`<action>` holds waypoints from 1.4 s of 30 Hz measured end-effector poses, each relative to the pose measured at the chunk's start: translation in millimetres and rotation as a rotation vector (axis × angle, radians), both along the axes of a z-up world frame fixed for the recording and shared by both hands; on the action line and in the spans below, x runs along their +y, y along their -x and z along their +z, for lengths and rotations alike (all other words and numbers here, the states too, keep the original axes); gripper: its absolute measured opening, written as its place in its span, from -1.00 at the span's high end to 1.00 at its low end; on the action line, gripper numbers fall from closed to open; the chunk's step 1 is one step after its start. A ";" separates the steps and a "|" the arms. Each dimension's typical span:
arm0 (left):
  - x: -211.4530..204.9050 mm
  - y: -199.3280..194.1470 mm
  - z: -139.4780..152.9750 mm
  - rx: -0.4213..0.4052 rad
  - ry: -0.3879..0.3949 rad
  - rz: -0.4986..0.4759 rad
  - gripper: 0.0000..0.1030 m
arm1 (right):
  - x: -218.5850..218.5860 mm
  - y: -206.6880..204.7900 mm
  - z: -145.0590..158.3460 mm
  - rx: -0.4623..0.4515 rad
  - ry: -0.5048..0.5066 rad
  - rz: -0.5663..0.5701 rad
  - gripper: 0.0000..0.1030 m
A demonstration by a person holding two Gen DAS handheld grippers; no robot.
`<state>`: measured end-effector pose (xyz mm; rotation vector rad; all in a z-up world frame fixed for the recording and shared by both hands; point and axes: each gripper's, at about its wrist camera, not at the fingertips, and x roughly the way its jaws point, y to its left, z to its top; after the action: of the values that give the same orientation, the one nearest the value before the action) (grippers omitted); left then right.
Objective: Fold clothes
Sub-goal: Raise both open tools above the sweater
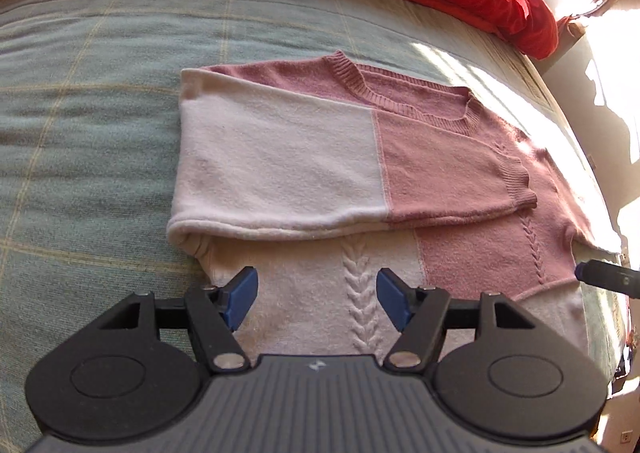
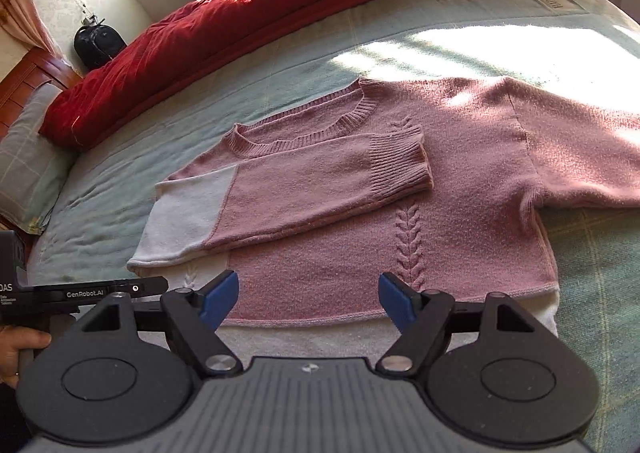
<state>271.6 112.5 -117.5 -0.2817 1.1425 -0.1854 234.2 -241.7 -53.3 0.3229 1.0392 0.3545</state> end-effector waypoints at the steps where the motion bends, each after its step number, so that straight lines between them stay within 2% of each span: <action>1: 3.3 -0.3 -5.7 0.004 0.002 0.009 -0.27 | -4.2 6.0 4.0 -0.001 -0.010 -0.011 -0.57; 6: 19.1 6.7 -9.5 0.004 0.065 0.074 -0.29 | -29.0 34.3 16.0 0.004 -0.061 -0.082 -0.60; 11: 15.8 24.2 4.4 0.019 0.008 0.098 -0.26 | -47.5 55.3 20.2 0.019 -0.085 -0.138 -0.60; 17: -7.8 54.8 28.0 -0.001 0.019 0.036 -0.36 | -44.7 71.0 26.4 0.017 -0.108 -0.133 -0.62; 25: -13.6 86.2 -4.8 0.073 -0.031 0.089 -0.36 | -45.2 94.8 31.8 0.016 -0.097 -0.090 -0.65; 28: -18.2 98.0 3.1 0.076 -0.053 0.091 -0.35 | -51.2 95.5 21.8 0.028 -0.059 -0.051 -0.70; 30: -29.1 106.2 16.1 0.050 -0.079 0.067 -0.35 | -54.1 96.9 11.1 0.024 -0.032 -0.026 -0.70; 34: -56.6 127.4 35.6 -0.032 -0.073 -0.004 -0.46 | -55.1 98.9 -23.5 0.110 -0.052 0.005 -0.70; 36: -70.2 134.3 30.6 -0.048 -0.087 -0.025 -0.47 | -53.3 103.2 -39.0 0.139 -0.045 -0.006 -0.70; 40: -86.2 146.6 6.6 -0.045 -0.191 -0.035 -0.46 | -52.3 112.4 -59.3 0.173 -0.052 -0.009 -0.70; 42: -81.5 157.3 -0.4 -0.042 -0.180 0.003 -0.46 | -55.1 115.1 -62.3 0.175 -0.069 -0.009 -0.70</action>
<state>114.3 31.0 -117.9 -0.1193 1.1094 -0.0849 119.1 -296.8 -115.6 0.4255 1.1985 0.3593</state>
